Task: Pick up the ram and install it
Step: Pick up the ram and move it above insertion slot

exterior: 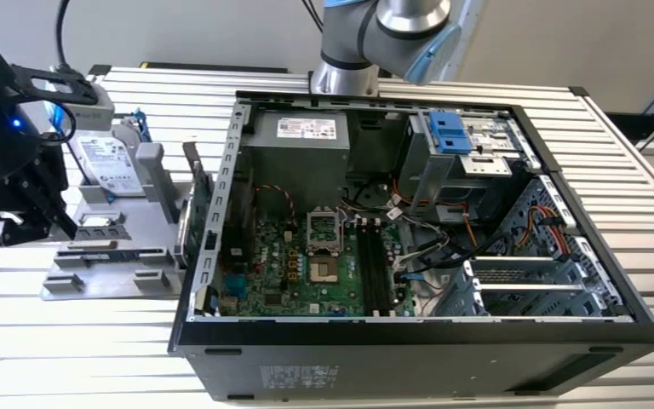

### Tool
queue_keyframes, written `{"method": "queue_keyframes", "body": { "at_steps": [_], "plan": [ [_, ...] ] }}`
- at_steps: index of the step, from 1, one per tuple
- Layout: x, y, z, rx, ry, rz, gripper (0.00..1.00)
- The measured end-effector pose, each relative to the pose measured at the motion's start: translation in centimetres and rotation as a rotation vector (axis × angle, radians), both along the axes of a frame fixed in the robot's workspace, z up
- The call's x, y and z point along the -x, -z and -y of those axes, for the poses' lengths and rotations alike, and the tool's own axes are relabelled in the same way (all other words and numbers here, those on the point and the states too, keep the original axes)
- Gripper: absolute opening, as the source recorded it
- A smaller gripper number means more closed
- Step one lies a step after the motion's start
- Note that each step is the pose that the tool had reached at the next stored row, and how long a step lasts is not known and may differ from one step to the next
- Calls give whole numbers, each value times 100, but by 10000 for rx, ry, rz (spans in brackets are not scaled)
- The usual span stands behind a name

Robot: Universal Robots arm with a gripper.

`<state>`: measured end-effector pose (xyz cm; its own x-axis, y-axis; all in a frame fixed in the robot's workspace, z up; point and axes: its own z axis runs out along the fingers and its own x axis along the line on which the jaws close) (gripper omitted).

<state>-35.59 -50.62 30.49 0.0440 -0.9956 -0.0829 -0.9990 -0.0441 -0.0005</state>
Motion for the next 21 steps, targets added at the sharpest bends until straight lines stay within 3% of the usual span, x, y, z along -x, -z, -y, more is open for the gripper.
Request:
{"method": "queue_keyframes", "body": {
  "at_steps": [21],
  "plan": [
    [0, -163, 0, 1, 97, -1, 0]
  ]
}}
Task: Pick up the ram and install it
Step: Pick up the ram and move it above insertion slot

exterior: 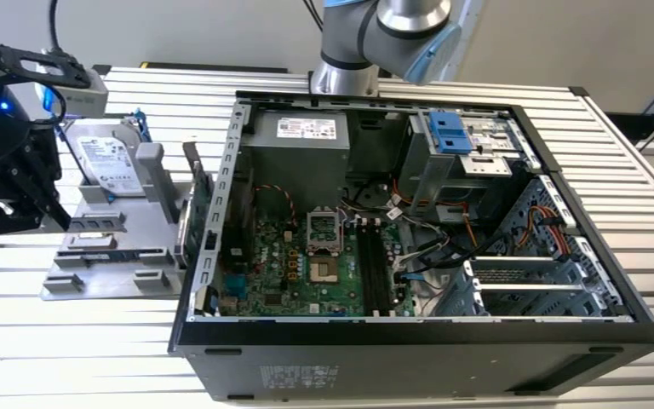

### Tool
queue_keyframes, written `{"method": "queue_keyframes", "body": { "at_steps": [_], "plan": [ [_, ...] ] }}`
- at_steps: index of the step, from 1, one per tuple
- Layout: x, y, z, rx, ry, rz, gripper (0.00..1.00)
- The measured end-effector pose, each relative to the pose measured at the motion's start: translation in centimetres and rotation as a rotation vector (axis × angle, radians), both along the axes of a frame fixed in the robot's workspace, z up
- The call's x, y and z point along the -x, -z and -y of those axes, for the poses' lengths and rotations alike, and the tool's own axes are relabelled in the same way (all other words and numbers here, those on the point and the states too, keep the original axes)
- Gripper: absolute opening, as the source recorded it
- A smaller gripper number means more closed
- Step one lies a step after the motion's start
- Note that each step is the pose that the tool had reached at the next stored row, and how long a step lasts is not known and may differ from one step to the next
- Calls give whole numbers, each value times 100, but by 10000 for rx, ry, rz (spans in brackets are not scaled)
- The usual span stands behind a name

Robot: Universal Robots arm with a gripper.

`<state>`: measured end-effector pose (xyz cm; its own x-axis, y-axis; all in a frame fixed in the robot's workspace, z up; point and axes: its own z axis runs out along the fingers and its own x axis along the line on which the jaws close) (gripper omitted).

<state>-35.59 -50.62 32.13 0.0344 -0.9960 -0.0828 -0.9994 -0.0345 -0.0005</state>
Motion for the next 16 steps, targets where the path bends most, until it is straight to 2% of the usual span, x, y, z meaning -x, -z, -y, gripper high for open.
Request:
{"method": "queue_keyframes", "body": {
  "at_steps": [16],
  "plan": [
    [0, -167, 0, 0, 0, 1, 0]
  ]
}}
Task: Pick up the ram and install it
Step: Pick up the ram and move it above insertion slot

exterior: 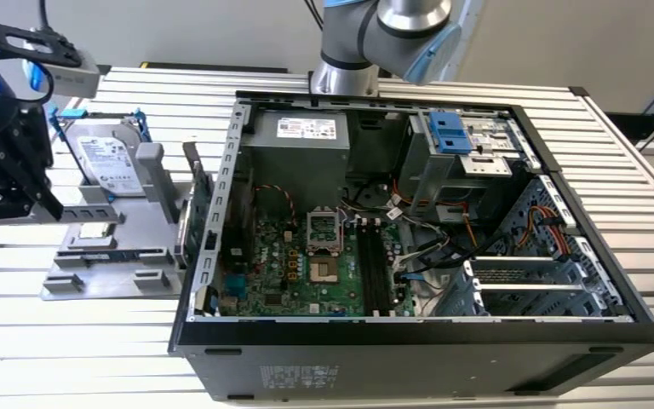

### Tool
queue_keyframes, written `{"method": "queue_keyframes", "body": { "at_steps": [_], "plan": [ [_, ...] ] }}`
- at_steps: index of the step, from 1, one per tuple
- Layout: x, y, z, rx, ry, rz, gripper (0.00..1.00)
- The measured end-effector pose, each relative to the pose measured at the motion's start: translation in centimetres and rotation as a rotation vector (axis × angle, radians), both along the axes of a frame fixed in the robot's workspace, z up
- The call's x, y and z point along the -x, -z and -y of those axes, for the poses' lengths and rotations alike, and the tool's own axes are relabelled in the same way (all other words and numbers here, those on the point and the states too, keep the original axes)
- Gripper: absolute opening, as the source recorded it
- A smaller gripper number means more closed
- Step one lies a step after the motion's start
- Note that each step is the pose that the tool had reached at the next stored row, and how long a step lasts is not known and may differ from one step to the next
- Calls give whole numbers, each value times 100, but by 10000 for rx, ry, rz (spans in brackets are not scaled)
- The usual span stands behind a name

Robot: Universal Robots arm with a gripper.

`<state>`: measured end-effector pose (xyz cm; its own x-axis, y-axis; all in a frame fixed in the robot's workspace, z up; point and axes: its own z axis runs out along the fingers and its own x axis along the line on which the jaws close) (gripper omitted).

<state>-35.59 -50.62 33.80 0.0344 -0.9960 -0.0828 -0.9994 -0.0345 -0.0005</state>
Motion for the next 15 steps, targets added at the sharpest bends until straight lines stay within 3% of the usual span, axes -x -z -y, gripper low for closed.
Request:
{"method": "queue_keyframes", "body": {
  "at_steps": [15],
  "plan": [
    [0, -157, 0, 0, 0, 0, 0]
  ]
}}
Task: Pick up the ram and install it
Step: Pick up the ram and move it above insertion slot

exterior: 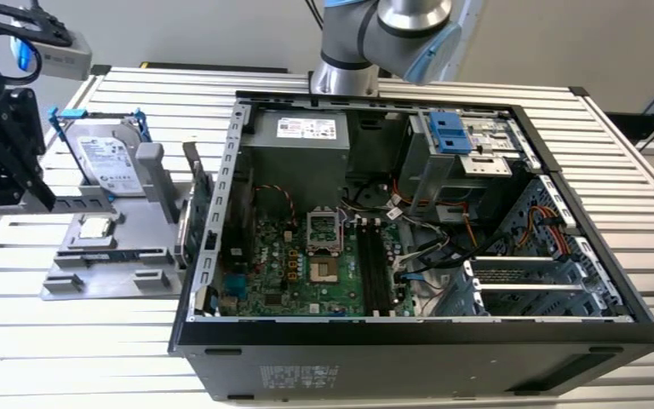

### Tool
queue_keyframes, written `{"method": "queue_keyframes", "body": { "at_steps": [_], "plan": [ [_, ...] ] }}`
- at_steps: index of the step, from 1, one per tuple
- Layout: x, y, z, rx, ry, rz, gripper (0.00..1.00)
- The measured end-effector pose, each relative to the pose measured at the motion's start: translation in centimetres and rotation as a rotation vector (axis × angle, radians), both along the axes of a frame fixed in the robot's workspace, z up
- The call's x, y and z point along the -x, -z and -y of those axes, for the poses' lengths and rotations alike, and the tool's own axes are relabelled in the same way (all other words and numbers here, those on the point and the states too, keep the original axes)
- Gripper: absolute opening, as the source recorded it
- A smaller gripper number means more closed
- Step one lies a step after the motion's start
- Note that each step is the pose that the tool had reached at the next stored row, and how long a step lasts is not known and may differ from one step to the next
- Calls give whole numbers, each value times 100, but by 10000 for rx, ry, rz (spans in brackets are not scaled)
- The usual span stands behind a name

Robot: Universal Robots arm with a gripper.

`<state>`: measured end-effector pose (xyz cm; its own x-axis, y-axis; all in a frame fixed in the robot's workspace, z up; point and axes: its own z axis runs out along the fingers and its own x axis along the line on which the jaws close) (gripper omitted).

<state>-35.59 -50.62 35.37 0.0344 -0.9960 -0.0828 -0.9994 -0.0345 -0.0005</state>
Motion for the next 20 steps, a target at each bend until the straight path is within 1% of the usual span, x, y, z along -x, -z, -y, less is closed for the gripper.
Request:
{"method": "queue_keyframes", "body": {
  "at_steps": [7, 15, 20],
  "plan": [
    [0, -59, 0, 0, 0, 0, 0],
    [0, -97, 0, 0, 88, 0, 0],
    [0, -147, 0, 0, 97, 0, 0]
  ]
}}
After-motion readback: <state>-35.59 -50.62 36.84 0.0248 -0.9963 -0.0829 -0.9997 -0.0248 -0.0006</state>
